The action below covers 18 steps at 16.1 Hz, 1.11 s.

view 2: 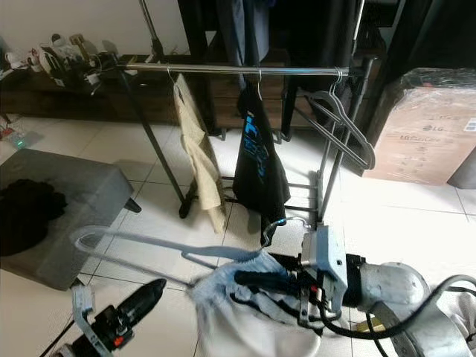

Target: Hang hanger

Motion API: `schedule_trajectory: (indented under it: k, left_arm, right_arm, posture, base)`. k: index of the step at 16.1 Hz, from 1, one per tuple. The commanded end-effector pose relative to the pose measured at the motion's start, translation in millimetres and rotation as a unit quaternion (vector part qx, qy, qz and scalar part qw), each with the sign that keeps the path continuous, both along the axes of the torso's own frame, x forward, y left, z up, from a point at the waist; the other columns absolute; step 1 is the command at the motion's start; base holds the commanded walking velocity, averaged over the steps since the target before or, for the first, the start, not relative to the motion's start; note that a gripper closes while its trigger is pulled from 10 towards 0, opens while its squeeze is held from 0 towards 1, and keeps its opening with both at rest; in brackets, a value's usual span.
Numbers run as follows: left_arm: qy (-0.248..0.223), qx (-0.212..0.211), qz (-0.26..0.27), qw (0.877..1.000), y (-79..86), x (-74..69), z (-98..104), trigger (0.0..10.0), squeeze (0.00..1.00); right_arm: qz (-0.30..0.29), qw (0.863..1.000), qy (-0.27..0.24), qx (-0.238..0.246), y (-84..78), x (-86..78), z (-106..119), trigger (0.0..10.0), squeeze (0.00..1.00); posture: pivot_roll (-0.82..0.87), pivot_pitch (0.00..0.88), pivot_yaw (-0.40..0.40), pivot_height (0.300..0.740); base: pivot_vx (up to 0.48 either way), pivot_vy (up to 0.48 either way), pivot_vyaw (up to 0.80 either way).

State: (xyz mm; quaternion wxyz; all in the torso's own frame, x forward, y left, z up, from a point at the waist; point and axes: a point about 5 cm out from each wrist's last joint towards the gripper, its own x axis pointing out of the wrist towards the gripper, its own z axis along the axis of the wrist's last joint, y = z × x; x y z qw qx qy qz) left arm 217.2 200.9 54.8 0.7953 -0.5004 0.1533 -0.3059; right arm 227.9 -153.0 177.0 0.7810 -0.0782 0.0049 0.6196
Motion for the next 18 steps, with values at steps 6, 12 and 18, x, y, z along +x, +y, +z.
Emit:
schedule_trajectory:
  k: [6, 12, 18]
  left_arm:
    - [0.031, 0.024, -0.073, 0.997, 0.8, 3.4, -6.0, 10.0, 0.00]
    - [0.056, 0.033, -0.201, 0.977, -2.6, 2.0, -3.8, 10.0, 0.00]
    - [0.103, 0.054, -0.264, 0.957, -9.8, -6.2, -18.0, 10.0, 0.00]
  right_arm:
    - [0.068, 0.998, 0.005, -0.002, 10.6, -17.1, 8.2, 0.0, 0.00]
    - [0.070, 0.994, -0.017, -0.086, 19.1, -9.5, -8.7, 0.0, 0.00]
    - [0.083, 0.992, -0.056, -0.077, 33.1, 3.6, 6.8, 0.0, 0.00]
  posture:
    - [-0.17, 0.188, 0.054, 0.740]
    - [-0.18, 0.194, 0.073, 0.740]
    - [-0.18, 0.211, 0.092, 0.740]
  base:
    - [0.000, 0.000, 0.00]
    - [0.000, 0.000, 0.00]
    - [0.000, 0.000, 0.00]
